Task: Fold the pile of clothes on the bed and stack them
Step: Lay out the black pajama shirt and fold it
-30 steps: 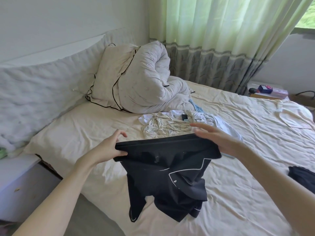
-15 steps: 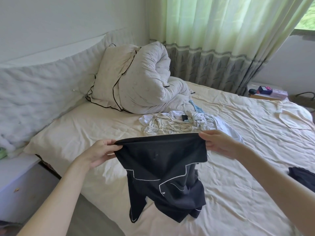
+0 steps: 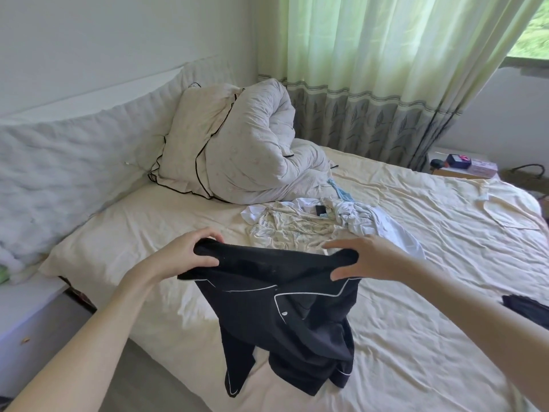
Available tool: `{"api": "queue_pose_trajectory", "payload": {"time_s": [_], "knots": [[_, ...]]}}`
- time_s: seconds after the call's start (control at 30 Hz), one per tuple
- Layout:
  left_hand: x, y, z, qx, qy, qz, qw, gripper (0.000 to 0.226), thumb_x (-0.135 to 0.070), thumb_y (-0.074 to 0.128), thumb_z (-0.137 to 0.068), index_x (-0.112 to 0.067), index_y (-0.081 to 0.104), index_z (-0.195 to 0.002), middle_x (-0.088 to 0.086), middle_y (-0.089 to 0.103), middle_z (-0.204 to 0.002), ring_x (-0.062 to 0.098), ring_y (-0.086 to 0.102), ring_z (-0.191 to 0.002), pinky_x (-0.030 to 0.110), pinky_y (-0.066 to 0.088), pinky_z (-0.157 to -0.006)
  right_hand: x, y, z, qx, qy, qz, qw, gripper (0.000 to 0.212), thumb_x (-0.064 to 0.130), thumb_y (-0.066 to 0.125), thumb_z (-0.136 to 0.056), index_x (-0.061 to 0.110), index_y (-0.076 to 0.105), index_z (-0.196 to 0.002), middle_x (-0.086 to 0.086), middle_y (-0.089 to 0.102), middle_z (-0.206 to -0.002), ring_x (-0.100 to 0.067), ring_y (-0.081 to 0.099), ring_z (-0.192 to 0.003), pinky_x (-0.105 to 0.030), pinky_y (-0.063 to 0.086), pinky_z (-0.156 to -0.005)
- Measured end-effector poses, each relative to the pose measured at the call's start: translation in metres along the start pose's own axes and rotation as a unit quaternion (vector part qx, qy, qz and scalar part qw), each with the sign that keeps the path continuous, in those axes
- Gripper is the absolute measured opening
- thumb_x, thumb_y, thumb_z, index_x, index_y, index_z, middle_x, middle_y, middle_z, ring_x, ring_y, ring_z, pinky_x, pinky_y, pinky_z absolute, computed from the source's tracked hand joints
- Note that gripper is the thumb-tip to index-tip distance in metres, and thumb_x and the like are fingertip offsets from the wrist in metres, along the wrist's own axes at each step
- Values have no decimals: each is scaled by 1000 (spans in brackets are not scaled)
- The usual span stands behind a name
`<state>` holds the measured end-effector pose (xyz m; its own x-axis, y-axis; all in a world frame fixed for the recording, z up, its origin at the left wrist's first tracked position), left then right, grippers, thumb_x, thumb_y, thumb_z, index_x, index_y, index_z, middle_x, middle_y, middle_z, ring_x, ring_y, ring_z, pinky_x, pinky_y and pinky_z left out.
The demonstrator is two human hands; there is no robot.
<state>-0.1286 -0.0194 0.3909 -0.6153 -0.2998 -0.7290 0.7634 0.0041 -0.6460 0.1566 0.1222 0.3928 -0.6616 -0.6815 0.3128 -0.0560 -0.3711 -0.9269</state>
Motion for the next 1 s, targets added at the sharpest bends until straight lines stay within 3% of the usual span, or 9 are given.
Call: {"api": "queue_pose_trajectory", "payload": {"time_s": [0.1, 0.2, 0.33, 0.43, 0.5, 0.67, 0.8, 0.9, 1.0], "knots": [[-24, -27, -4, -102, 47, -104, 988, 20, -16, 70, -83, -34, 62, -84, -10, 61, -89, 12, 56, -88, 10, 39, -71, 5, -31, -5, -95, -13, 51, 994, 29, 51, 60, -86, 37, 68, -111, 17, 67, -84, -7, 59, -74, -25, 48, -67], [-70, -71, -7, -194, 108, -166, 961, 10, -19, 67, -86, -22, 68, -95, -5, 63, -91, 17, 57, -89, 26, 41, -77, 9, -90, -14, -187, -34, -9, 982, 20, 32, 62, -90, 20, 74, -99, 1, 70, -88, -20, 62, -86, -34, 48, -79], [-159, -143, -5, -326, 138, -251, 901, 11, -25, 62, -88, -18, 66, -96, 3, 67, -90, 28, 59, -86, 33, 43, -73, 33, -199, -22, -294, -54, 28, 954, 16, 24, 60, -91, 12, 70, -92, 4, 54, -82, -22, 56, -87, -31, 40, -76], [-226, -190, 20, -465, 183, -230, 835, 12, -28, 59, -86, -19, 52, -81, 0, 60, -71, 26, 53, -67, 31, 39, -62, 49, -289, 0, -468, -48, -54, 881, 12, 23, 56, -93, 16, 65, -93, 4, 56, -83, -21, 52, -80, -28, 35, -71], [-246, -209, 27, -474, 204, -134, 846, 22, -25, 57, -85, -20, 42, -71, -4, 49, -62, 17, 46, -58, 29, 32, -53, 52, -323, 12, -523, -64, -141, 838, 10, 23, 56, -93, 16, 62, -89, 5, 56, -76, -19, 51, -75, -27, 36, -70], [-249, -206, 4, -333, 162, -67, 927, 7, -17, 55, -92, -13, 50, -94, 4, 57, -91, 18, 53, -84, 28, 41, -70, 44, -323, -8, -377, 9, -182, 908, 19, 22, 53, -96, 10, 60, -83, -9, 56, -74, -24, 50, -70, -30, 38, -64], [-248, -200, 2, -280, 198, 59, 937, 12, -18, 51, -96, -18, 55, -107, -5, 61, -98, 8, 57, -89, 19, 44, -73, 42, -325, -10, -372, -2, -271, 888, 30, 25, 51, -97, -3, 61, -98, -24, 63, -93, -31, 59, -83, -39, 47, -80], [-244, -193, -3, -234, 177, -17, 956, 7, -16, 64, -88, -14, 66, -95, 0, 66, -90, 15, 61, -85, 25, 47, -77, 48, -321, -13, -347, -12, -312, 884, 36, 27, 52, -97, -6, 59, -105, -28, 63, -97, -29, 57, -83, -46, 49, -84], [-237, -200, -1, -307, 142, -156, 928, 21, -23, 70, -84, -21, 58, -66, -3, 57, -70, 12, 52, -68, 19, 34, -56, 52, -314, -17, -317, -35, -307, 897, 34, 27, 60, -92, -6, 61, -98, -16, 59, -86, -24, 55, -77, -34, 43, -73]]}}
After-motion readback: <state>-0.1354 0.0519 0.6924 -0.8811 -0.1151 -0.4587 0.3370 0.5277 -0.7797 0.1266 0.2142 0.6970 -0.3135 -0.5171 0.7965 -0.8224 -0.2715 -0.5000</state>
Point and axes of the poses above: each hand's wrist, its own z-axis away from the middle knuckle, its own y-axis out of the palm, x = y × z, the point moved 8 cm from there along -z, towards the middle knuckle
